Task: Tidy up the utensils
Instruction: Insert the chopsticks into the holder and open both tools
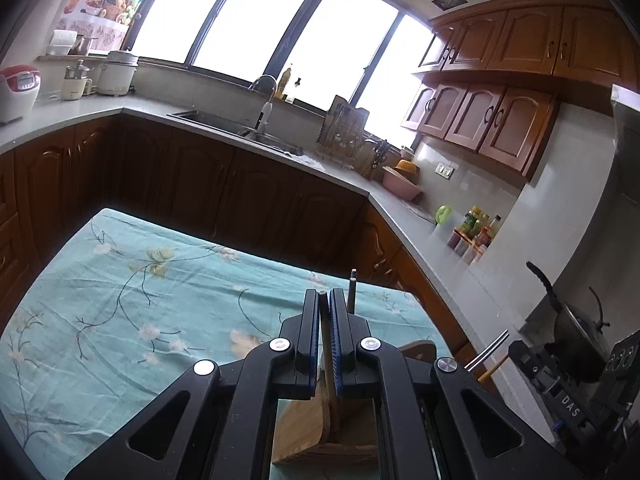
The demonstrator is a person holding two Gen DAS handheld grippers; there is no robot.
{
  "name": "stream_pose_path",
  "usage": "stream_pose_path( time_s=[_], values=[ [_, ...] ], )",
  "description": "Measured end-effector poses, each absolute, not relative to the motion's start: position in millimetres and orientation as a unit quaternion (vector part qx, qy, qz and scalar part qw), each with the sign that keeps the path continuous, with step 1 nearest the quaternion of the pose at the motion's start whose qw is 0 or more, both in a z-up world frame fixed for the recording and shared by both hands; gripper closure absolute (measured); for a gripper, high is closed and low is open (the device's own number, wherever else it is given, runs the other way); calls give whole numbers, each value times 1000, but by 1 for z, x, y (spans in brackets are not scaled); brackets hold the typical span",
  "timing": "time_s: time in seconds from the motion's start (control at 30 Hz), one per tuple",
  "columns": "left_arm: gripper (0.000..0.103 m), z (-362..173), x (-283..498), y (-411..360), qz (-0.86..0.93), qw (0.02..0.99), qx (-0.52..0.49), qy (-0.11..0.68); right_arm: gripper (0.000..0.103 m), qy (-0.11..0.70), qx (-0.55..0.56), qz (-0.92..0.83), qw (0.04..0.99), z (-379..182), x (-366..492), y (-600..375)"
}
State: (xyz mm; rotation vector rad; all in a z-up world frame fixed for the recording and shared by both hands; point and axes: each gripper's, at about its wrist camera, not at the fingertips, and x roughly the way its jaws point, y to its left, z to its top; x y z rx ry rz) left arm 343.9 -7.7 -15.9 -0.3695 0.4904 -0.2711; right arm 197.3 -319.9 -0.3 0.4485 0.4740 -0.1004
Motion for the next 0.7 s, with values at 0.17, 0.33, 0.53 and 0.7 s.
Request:
stream_pose_path(
  time_s=[0.17, 0.33, 0.53, 0.7],
  values=[
    [99, -14, 344, -11, -133, 946, -169, 241, 98, 236, 228, -53, 943, -3, 195, -322],
    [99, -13, 345, -9, -138, 944, -168, 247, 98, 239, 237, -51, 940, -4, 194, -329],
    [97, -14, 348, -8, -143, 940, -174, 256, 93, 248, 245, -47, 936, -5, 199, -328],
    [76, -12, 347, -7, -138, 940, -176, 256, 93, 250, 246, -46, 935, -5, 199, -328]
  ],
)
